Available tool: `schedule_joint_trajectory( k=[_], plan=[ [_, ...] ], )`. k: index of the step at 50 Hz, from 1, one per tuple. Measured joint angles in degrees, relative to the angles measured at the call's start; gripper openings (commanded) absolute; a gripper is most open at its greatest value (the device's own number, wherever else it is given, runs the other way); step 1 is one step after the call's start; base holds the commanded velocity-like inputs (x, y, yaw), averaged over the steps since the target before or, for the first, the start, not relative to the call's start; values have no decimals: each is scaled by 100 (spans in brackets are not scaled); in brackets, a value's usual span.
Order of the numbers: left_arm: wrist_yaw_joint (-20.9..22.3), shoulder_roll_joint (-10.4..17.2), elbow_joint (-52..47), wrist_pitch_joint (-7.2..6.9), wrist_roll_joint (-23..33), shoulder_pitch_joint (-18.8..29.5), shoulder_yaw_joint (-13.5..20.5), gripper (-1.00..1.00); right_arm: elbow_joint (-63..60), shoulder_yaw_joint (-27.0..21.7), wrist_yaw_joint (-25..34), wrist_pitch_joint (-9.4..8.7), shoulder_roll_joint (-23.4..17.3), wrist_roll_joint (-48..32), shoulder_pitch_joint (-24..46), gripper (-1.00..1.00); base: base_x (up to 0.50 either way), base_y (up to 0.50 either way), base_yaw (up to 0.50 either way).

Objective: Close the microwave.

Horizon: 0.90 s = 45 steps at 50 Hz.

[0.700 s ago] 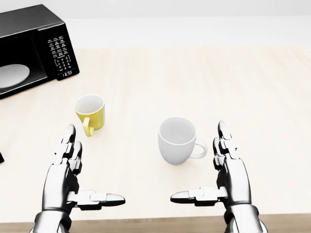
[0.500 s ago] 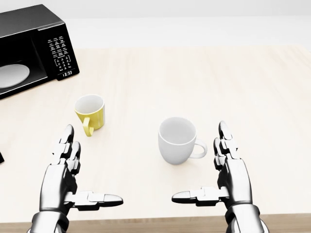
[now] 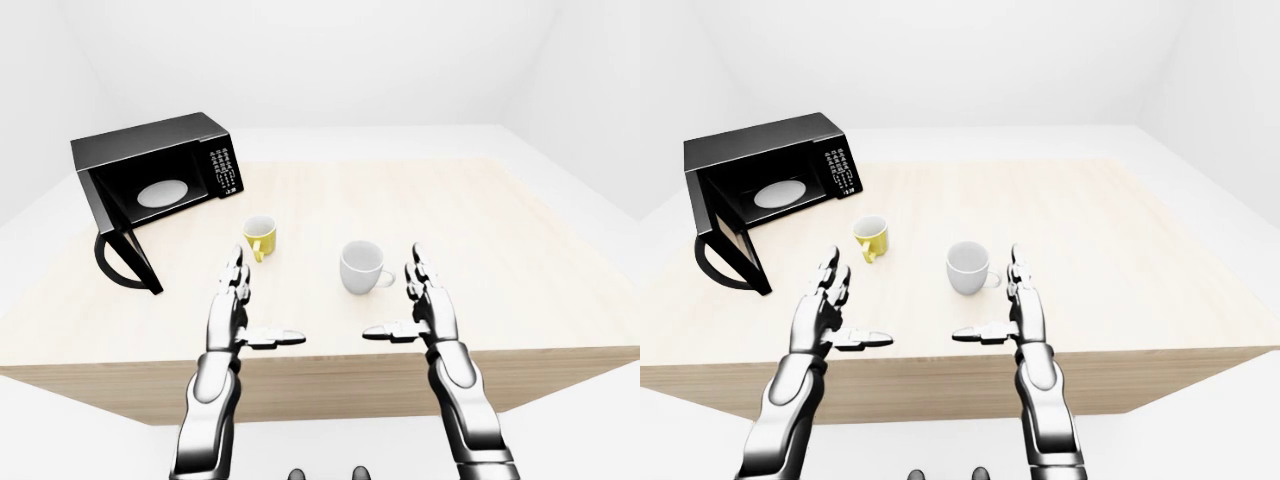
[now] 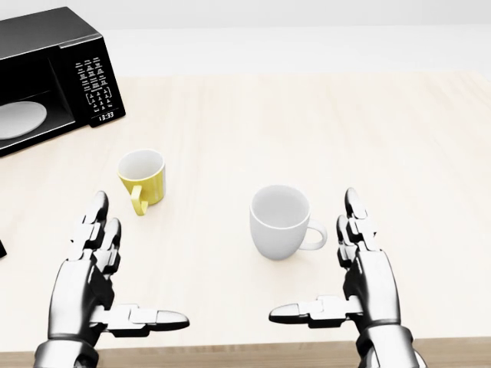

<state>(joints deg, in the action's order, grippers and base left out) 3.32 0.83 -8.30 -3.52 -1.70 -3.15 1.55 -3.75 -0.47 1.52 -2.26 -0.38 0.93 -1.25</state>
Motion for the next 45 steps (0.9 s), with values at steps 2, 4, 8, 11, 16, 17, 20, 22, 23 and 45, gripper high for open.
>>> schedule_joint_trajectory(
  k=[2, 4, 8, 11, 16, 17, 20, 22, 23, 45],
  plan=[
    [37, 0, -421, -148, -49, -140, 15, 100, -358, 54, -15, -162, 6, -46, -121, 100, 0, 0, 0],
    [83, -5, -903, -148, -113, -296, 46, 100, -769, 118, -25, -274, 12, -86, -260, 100, 0, 0, 0],
    [196, -38, -1938, -148, -291, -610, 177, 100, -1702, 264, -60, -274, 11, -179, -560, 100, 0, 0, 0],
    [296, -80, -2636, -148, -436, -798, 327, 100, -2417, 388, -96, -274, -4, -253, -783, 100, 0, 0, 0],
    [458, -170, -3590, -148, -699, -1006, 649, 100, -3572, 598, -163, -274, -55, -360, -1119, 100, 0, 0, 0],
    [481, -183, -3742, -148, -750, -1037, 709, 100, -3768, 630, -175, -274, -65, -374, -1171, 100, 0, 0, 0],
    [533, -203, -4116, -148, -908, -1152, 856, 100, -4254, 691, -205, -274, -89, -393, -1297, 100, 0, 0, 0],
    [551, -206, -4309, -148, -998, -1224, 927, 100, -4499, 720, -223, -274, -102, -406, -1360, 100, 0, 0, 0],
    [559, -209, -4392, -148, -1035, -1254, 956, 100, -4602, 734, -230, -274, -107, -412, -1387, 100, 0, 0, 0],
    [712, -317, -5086, -148, -1331, -1508, 1196, 100, -5328, 874, -308, -274, -164, -439, -1663, 100, 0, 0, 0]
  ],
)
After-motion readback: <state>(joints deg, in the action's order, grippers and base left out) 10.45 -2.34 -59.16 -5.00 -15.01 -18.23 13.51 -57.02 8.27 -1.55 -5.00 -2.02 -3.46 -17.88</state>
